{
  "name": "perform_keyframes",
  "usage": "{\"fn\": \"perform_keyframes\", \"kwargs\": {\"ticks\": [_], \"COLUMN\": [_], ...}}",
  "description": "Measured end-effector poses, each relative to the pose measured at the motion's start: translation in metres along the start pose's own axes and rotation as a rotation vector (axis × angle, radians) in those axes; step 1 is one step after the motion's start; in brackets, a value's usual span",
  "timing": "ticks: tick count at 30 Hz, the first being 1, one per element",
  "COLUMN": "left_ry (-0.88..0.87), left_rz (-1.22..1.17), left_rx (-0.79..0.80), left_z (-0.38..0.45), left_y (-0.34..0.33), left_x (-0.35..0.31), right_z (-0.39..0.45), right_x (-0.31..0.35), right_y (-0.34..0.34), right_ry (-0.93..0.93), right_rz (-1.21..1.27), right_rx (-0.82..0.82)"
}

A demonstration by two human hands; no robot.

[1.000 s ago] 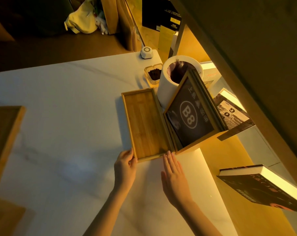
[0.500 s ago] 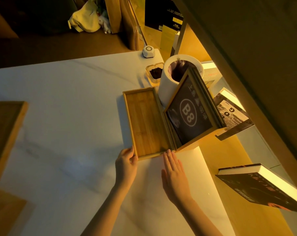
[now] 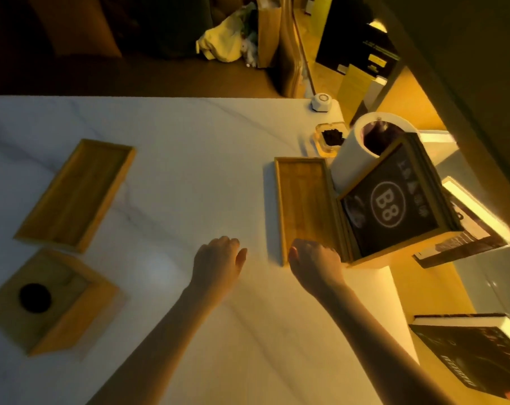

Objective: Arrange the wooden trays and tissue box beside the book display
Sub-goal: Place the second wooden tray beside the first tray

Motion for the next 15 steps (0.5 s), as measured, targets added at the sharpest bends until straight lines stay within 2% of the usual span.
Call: {"fn": "perform_keyframes", "kwargs": {"ticks": [5, 11, 15], "left_ry": [-0.049, -0.004, 0.068], "left_rz": [0.077, 0.183, 0.17], "left_rx": [-0.072, -0.105, -0.116], "left_z": [-0.01, -0.019, -0.024], "left_y": [0.052, 0.095, 0.11], "left_x": [0.069, 0.176, 0.246], "right_z": [0.024, 0.039, 0.049], "right_x": [0.086, 0.19, 0.252], "right_y": [0.001, -0.011, -0.033], "right_ry": [0.093, 0.119, 0.12], "right_rz": [0.02, 0.251, 0.305], "right_rx": [0.031, -0.081, -0.055]}}
Point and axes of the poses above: each hand's wrist, its own z-axis towards the middle knuckle, its own y-axis out of the back of the hand, x = y × z, the point moved 8 cm from there along z, towards the middle knuckle, and after that the axes turned 5 degrees about z, right-handed, at the moved point
